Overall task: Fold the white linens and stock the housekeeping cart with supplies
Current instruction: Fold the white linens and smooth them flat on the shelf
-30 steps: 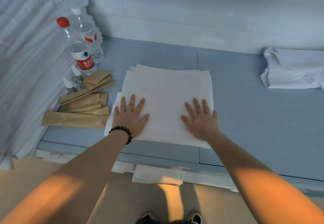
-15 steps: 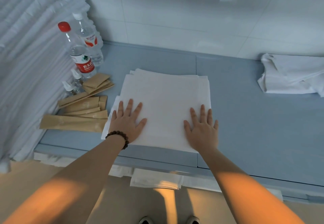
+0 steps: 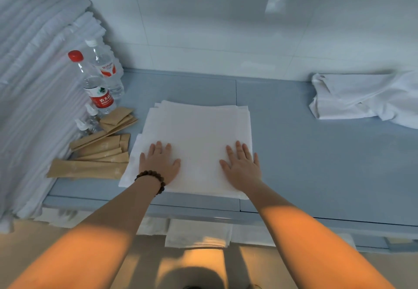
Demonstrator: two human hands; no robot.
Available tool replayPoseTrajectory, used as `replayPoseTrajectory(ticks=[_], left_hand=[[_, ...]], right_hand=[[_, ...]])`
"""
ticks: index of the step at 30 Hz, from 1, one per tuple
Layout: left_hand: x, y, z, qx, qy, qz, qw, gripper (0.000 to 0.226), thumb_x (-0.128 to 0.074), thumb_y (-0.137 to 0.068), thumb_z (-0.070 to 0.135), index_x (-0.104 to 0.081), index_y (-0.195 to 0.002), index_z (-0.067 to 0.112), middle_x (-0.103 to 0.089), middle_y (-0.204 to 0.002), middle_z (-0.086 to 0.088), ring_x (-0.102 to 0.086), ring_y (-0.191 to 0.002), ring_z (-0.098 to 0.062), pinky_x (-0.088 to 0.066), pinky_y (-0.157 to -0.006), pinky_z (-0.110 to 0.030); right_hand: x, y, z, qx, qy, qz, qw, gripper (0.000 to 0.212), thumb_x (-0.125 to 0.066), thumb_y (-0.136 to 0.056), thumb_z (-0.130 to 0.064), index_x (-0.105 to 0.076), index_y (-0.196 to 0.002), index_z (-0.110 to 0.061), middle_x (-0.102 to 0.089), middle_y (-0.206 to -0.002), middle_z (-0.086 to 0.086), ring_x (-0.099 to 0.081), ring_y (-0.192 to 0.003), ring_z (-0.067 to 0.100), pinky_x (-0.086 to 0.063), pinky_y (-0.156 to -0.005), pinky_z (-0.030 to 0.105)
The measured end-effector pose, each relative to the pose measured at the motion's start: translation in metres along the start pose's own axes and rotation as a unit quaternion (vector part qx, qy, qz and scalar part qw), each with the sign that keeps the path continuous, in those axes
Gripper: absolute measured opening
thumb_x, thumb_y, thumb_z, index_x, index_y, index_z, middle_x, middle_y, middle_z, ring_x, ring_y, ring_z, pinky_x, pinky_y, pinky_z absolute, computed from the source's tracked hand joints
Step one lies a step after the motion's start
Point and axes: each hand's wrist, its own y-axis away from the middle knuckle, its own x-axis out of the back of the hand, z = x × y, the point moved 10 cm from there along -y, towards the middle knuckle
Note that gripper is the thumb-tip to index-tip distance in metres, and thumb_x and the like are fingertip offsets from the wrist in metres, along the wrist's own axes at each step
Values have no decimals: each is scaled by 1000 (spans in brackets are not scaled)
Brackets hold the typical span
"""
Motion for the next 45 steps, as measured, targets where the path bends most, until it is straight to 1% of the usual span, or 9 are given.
replayPoseTrajectory(ticks=[5,9,16,21,24,28,36,40,45], left_hand=[[28,26,48,-53,31,44,997,64,-29,-98,48,-12,-153,21,-15,-160,-6,-15,-146,-22,-12,-118,-43],[46,47,84,-92,74,64,991,64,-34,-98,46,-17,-153,18,-22,-158,-6,-20,-145,-20,-14,-118,-40],[75,73,148,-163,110,111,974,62,-39,-96,44,-29,-148,11,-35,-152,-7,-31,-140,-21,-22,-115,-37],[73,88,203,-216,119,95,964,59,-43,-96,42,-34,-146,11,-37,-151,-6,-35,-138,-22,-25,-110,-35],[63,105,234,-242,132,77,958,60,-44,-96,41,-34,-145,9,-37,-151,-7,-35,-138,-23,-27,-111,-36],[50,125,269,-248,117,64,960,61,-43,-95,43,-31,-146,12,-35,-152,-5,-33,-139,-21,-26,-112,-36],[28,163,374,-233,92,34,968,64,-38,-96,48,-21,-150,19,-25,-157,-2,-24,-143,-20,-19,-114,-36],[19,191,442,-228,101,38,968,63,-36,-97,48,-21,-151,18,-26,-156,-4,-25,-142,-21,-19,-115,-39],[13,224,522,-225,116,63,965,62,-39,-96,46,-25,-149,16,-30,-154,-7,-31,-139,-23,-24,-114,-40]], right_hand=[[42,24,13,-10,-33,70,997,56,-28,-100,-47,-24,-150,-23,-14,-160,3,-9,-147,21,-8,-119,41],[76,43,26,-5,-39,100,994,56,-34,-100,-45,-27,-149,-20,-23,-157,6,-17,-145,23,-14,-117,39],[105,90,66,-43,-73,146,986,54,-37,-100,-42,-29,-149,-20,-25,-157,5,-18,-145,22,-17,-117,39],[107,122,114,-111,-99,130,980,54,-36,-100,-43,-27,-150,-23,-22,-158,1,-19,-144,19,-19,-116,36],[107,145,147,-146,-110,125,975,52,-36,-100,-42,-28,-149,-24,-21,-158,1,-22,-143,21,-21,-115,35],[108,175,187,-163,-126,141,968,50,-39,-100,-39,-32,-147,-24,-22,-157,2,-24,-142,22,-24,-114,37],[127,219,279,-142,-123,182,965,48,-45,-98,-35,-41,-143,-20,-29,-154,8,-34,-137,26,-31,-110,40],[142,240,344,-123,-107,188,968,48,-44,-98,-35,-41,-143,-18,-31,-153,9,-35,-136,27,-33,-109,42],[161,258,414,-102,-98,203,969,47,-44,-98,-34,-42,-142,-18,-32,-152,10,-35,-136,28,-31,-109,43]])
